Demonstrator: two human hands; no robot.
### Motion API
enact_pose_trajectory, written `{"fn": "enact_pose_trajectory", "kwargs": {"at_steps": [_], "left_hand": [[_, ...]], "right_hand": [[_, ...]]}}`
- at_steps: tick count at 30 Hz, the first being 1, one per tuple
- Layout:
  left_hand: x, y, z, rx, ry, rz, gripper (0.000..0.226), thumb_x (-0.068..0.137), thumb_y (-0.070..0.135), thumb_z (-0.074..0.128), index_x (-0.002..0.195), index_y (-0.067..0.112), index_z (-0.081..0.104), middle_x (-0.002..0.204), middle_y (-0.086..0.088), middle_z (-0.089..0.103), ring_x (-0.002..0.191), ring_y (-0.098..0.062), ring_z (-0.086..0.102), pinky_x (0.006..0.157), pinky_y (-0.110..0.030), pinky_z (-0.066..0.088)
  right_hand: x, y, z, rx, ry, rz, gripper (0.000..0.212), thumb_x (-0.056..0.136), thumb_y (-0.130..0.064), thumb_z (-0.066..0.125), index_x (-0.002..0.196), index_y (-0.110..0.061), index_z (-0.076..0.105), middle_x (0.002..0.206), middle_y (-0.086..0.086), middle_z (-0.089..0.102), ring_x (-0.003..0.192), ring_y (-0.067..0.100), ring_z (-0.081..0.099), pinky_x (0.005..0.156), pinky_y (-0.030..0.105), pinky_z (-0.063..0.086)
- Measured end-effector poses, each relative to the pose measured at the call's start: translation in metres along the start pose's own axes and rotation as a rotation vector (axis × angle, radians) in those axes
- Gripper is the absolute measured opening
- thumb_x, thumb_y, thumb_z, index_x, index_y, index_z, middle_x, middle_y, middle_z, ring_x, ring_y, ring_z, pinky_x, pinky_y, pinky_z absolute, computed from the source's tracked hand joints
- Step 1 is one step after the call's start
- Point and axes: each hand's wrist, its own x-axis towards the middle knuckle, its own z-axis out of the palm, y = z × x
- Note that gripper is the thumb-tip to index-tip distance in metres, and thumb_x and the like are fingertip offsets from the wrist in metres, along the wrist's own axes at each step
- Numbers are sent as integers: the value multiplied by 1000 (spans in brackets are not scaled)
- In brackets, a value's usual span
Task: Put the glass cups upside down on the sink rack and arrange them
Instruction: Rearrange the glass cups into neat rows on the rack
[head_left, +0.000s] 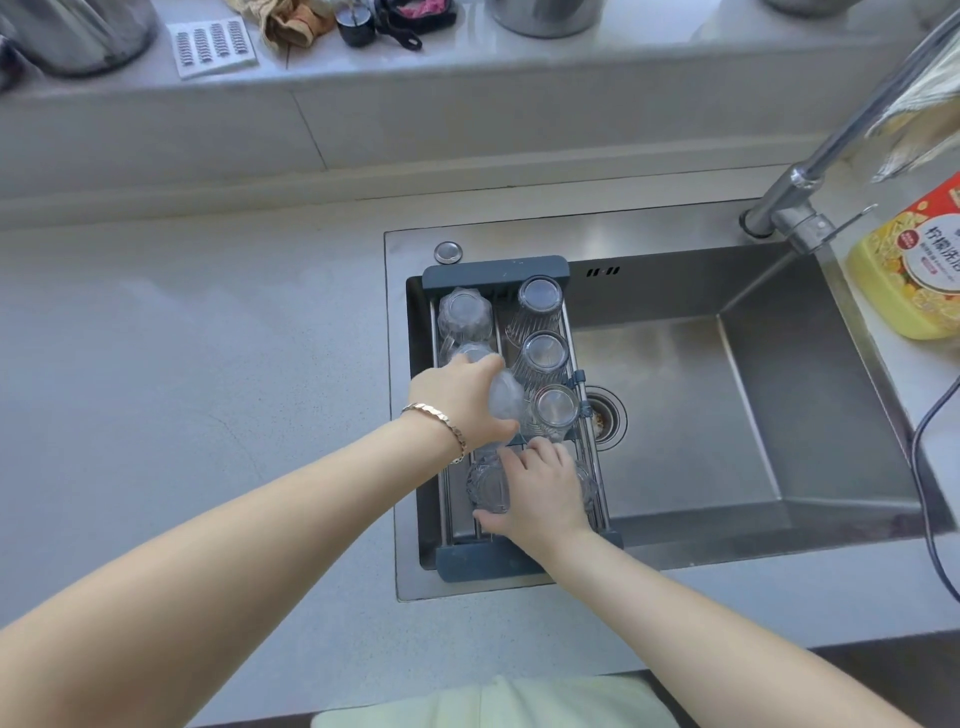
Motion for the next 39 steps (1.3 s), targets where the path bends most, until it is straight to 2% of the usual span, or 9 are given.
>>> {"fn": "enact_pose_trajectory", "kwargs": {"at_steps": [3,18,24,27,30,32,35,37,39], "left_hand": [[5,5,5,27,-11,42,58,72,49,63,122,28,44,115,-5,57,95,-33,63,82,-37,53],[26,5,39,160,-70,104,58,79,42,62,128,21,39,121,-11,51,96,-34,63,70,-35,45],[30,-1,56,159,-153,132,64,83,37,62,137,24,32,132,-10,44,109,-37,56,85,-43,48],[29,-5,61,62,-163,112,67,85,33,59,142,29,25,142,-5,36,114,-37,52,90,-43,48],[19,-11,59,-20,-112,123,64,88,32,53,144,29,22,151,1,26,117,-32,53,87,-40,50],[4,-17,58,-128,-23,77,59,87,28,52,141,25,29,148,-2,31,113,-29,55,84,-39,53],[-22,-25,63,-243,78,-83,50,83,32,58,127,15,41,130,-8,43,103,-27,56,80,-36,51],[-33,-26,70,-241,-14,-146,59,79,43,63,124,12,42,126,-8,44,107,-25,54,86,-35,49],[-38,-22,79,-207,-118,-139,67,73,52,65,122,13,42,125,-7,46,111,-25,50,92,-36,48]], "right_hand": [[-2,1,3,32,36,26,66,35,-67,72,71,-12,67,61,-1,68,72,22,64,78,33,30],[-4,-3,3,39,41,58,66,27,-66,77,66,-14,66,60,-1,67,69,23,64,77,32,30],[-1,-1,0,94,13,51,65,27,-65,79,70,-18,65,62,-4,67,69,21,65,66,28,52],[-2,1,-1,136,-20,27,62,42,-58,81,80,-12,64,76,4,69,84,27,64,75,33,52],[-3,7,-10,309,-85,32,55,74,-47,67,112,-9,56,111,9,63,114,28,49,94,39,43],[-3,13,-23,378,35,6,42,80,-37,60,111,-10,60,105,7,66,105,27,57,84,38,52],[5,26,-36,398,309,-36,23,71,-20,60,89,-8,67,81,7,69,78,30,64,65,35,57],[19,32,-43,342,267,-8,28,73,-16,64,99,-4,65,92,12,67,90,34,61,79,40,52],[34,33,-49,275,26,35,46,83,-25,62,122,-5,52,118,13,59,115,33,49,98,42,40]]}}
